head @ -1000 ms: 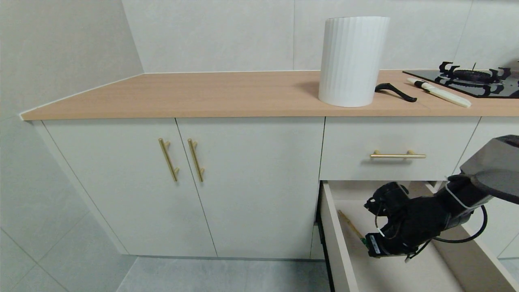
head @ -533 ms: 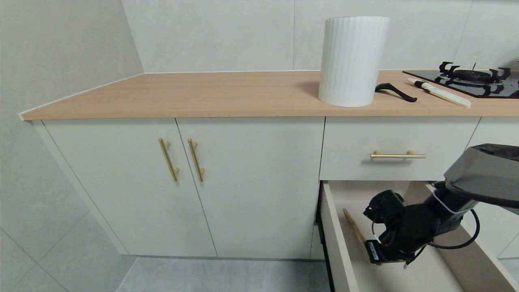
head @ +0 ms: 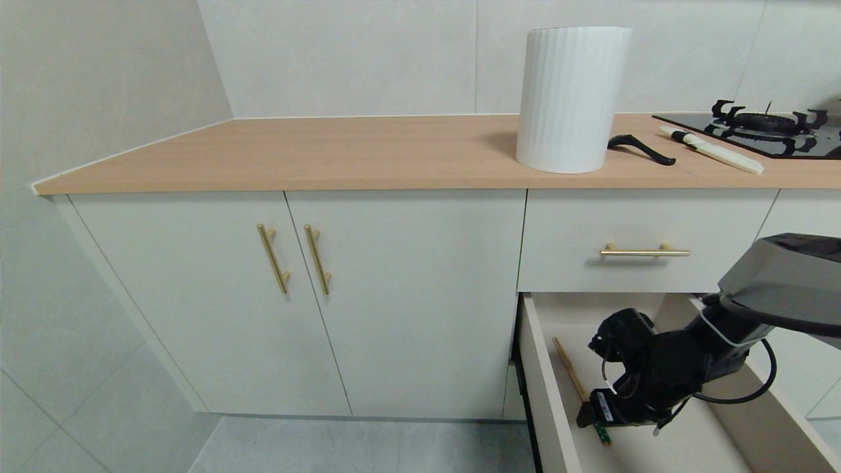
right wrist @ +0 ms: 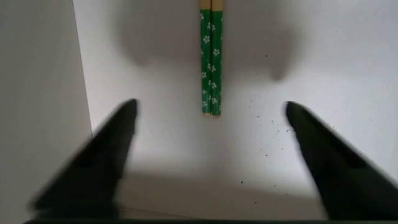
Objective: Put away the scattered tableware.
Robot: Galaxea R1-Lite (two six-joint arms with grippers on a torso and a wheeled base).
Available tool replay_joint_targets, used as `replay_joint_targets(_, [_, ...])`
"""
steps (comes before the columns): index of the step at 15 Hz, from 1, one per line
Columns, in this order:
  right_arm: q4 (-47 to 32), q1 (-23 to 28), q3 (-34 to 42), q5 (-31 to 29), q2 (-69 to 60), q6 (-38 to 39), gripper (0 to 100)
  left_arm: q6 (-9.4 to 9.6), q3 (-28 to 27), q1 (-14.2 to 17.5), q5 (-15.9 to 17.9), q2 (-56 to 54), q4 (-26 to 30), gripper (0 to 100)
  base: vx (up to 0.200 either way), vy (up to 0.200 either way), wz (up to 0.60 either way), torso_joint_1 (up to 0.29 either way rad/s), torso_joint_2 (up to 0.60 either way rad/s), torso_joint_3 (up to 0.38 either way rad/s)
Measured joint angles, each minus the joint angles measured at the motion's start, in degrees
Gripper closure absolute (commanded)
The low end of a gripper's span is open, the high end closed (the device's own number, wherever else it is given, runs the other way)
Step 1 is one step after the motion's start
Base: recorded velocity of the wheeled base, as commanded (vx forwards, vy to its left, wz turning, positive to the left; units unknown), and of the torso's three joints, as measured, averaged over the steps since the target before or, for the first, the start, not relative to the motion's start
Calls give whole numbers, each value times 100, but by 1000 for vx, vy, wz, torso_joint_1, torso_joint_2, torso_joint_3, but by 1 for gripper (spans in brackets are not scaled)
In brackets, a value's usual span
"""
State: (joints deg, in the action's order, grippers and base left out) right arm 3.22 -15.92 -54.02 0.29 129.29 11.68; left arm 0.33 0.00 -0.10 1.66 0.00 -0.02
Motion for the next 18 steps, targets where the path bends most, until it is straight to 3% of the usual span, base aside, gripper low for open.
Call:
replay_joint_targets(6, [-66,94,-4,-2,-757,182,0,0,0,0,0,0,0,0,0,0,0,0,0,0])
replay_joint_targets(13, [-606,820,-48,118,-3324,68,0,0,0,2,0,0,0,0,0,0,0,0,0,0])
replay_joint_targets(18, [-614,936,-34,93,-4573,-128,0,0,0,2,1,0,-2,0,0,0,0,0,0,0])
